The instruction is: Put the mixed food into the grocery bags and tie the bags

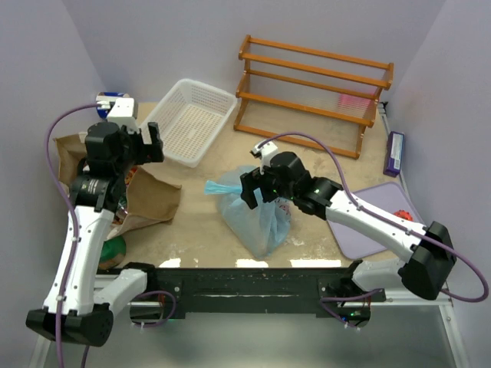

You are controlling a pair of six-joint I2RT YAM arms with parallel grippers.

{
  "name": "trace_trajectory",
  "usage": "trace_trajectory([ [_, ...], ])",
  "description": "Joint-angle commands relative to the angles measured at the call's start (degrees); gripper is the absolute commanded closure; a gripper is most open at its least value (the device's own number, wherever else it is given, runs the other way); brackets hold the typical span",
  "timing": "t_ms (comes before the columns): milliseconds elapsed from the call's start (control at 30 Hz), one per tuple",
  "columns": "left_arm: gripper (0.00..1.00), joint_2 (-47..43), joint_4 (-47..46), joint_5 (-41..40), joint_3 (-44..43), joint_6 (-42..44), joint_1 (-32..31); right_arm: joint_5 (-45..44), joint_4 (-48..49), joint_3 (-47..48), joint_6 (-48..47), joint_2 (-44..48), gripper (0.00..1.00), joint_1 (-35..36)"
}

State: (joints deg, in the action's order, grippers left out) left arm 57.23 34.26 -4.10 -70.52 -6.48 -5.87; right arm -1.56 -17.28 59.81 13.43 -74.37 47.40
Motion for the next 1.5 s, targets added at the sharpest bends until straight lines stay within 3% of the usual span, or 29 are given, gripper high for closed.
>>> trace_trajectory([
  [0, 0.00, -3.18, 12.29, -5.48, -2.78, -2.48, -0.02, -10.45, -1.09, 4.34, -2.88, -3.06, 0.01, 3.30],
  [233, 0.00, -9.33, 19.43, -6.18, 0.64, -6.61, -0.02, -15.13, -1.00, 4.44, -2.63, -8.24, 0.01, 4.37],
  [367, 0.00, -9.94, 25.41, -12.06, 1.17, -9.86, -0.02, -16.45, -1.27, 4.53, -0.08, -10.44, 0.01, 4.37],
  [600, 0.00, -13.28, 25.33, -6.90, 6.08, -14.08, -0.02, -18.47, -1.35, 4.17, 2.48, -12.90, 0.02, 4.37],
  [700, 0.00, -13.73, 23.58, -4.34, 10.75, -15.31, -0.02, -19.09, -2.23, 4.61, 3.36, -13.79, 0.08, 4.28],
  [800, 0.00, -14.25, 21.20, -3.99, 13.91, -15.23, -0.02, -18.83, -2.23, 4.17, 3.71, -13.52, 0.25, 4.28],
  [833, 0.00, -14.17, 20.76, -3.64, 15.05, -14.97, -0.02, -18.48, -2.15, 4.00, 3.71, -13.26, 0.38, 4.28],
  [900, 0.11, -14.17, 18.92, -1.45, 16.72, -13.74, -0.02, -18.30, -1.80, 3.47, 3.79, -12.30, 0.55, 4.20],
  [933, 0.15, -13.90, 18.30, 0.91, 17.34, -13.21, -0.02, -18.30, -1.71, 3.38, 3.80, -12.03, 0.71, 4.20],
  [967, 0.31, -13.82, 16.99, 2.24, 17.96, -12.68, -0.02, -18.30, -1.71, 3.29, 3.80, -11.68, 0.77, 4.20],
  [1033, 0.48, -13.20, 15.49, 7.05, 20.06, -11.63, -0.02, -18.39, -1.71, 3.29, 3.53, -10.80, 0.87, 4.20],
  [1067, 0.64, -12.94, 13.92, 8.65, 20.68, -11.45, -0.02, -18.48, -1.79, 3.29, 3.62, -10.54, 0.90, 4.20],
  [1167, 0.93, -12.32, 10.41, 15.58, 22.88, -11.36, -0.02, -19.18, -2.06, 3.29, 3.62, -9.57, 0.94, 4.11],
  [1333, 1.00, -10.74, 3.81, 25.62, 25.86, -14.78, -2.03, -20.85, -3.11, 3.47, 3.53, -8.08, 1.00, 3.93],
  [1467, 1.00, -7.67, -3.04, 19.84, 25.88, -21.45, -14.41, -20.59, -3.38, 3.21, 3.36, -6.06, 1.00, 2.45],
])
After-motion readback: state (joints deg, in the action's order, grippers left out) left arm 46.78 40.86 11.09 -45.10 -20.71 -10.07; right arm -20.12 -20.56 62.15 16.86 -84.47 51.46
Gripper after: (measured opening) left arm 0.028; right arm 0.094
